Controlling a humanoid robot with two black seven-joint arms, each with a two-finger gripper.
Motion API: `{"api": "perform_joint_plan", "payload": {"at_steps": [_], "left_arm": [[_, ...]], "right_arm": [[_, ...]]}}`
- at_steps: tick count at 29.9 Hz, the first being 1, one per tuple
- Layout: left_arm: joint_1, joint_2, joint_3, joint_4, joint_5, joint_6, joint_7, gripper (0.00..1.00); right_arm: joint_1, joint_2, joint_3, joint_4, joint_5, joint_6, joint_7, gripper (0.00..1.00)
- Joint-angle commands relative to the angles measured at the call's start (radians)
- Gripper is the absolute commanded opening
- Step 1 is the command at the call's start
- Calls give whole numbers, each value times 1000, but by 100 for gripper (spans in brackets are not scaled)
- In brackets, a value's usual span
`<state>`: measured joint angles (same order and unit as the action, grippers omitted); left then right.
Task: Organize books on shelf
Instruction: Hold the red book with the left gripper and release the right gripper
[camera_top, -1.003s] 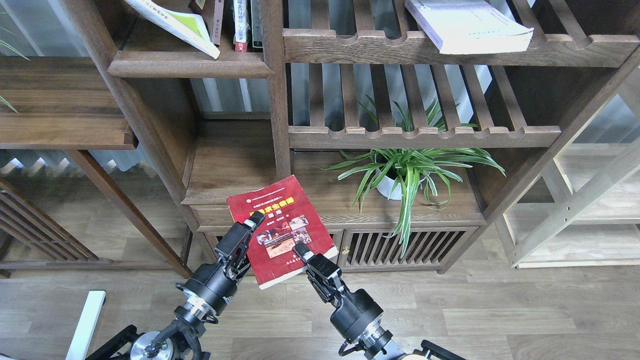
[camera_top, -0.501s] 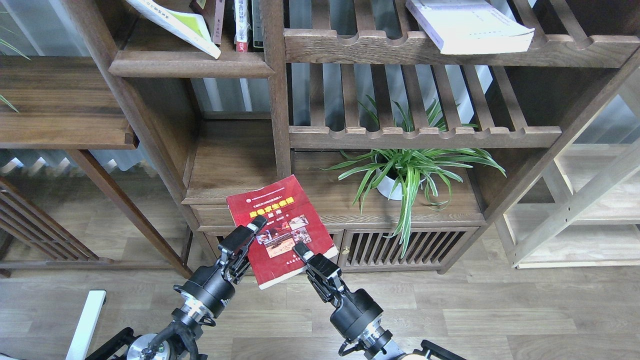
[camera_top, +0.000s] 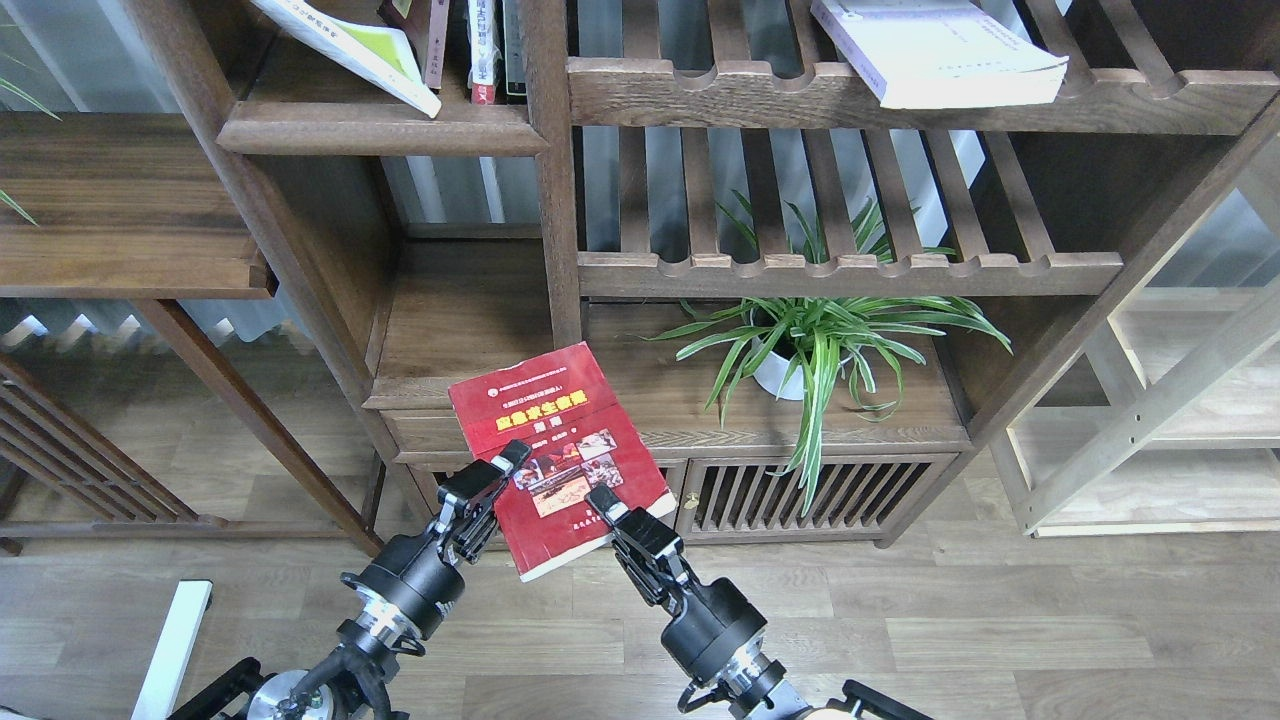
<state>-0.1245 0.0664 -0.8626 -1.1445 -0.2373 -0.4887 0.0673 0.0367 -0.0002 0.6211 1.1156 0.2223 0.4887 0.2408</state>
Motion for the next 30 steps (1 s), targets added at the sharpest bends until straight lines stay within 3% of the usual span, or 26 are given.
{"api": "perform_joint_plan", "payload": {"at_steps": [1, 4, 15, 23, 26, 28, 30], "left_arm": [[2, 3, 10, -3, 3, 0, 3, 15], [9, 19, 11, -9, 3, 0, 3, 5], [85, 111, 14, -80, 1, 0, 3, 5], [109, 112, 13, -96, 1, 0, 3, 5], [111, 108, 4, -96, 1, 0, 3, 3], [111, 105, -4, -99, 1, 0, 3, 3], [112, 102, -12, -100, 3, 0, 2, 2]], "right_arm": [[0, 0, 0, 0, 0, 0, 0, 4], [0, 0, 2, -2, 0, 0, 0, 4], [18, 0, 15, -19, 11, 0, 0, 4], [19, 0, 14, -20, 11, 0, 0, 6], [17, 0, 19, -23, 6, 0, 0, 16], [12, 0, 26, -28, 2, 0, 0, 36], [5, 0, 55, -33, 0, -22, 0, 48]]}}
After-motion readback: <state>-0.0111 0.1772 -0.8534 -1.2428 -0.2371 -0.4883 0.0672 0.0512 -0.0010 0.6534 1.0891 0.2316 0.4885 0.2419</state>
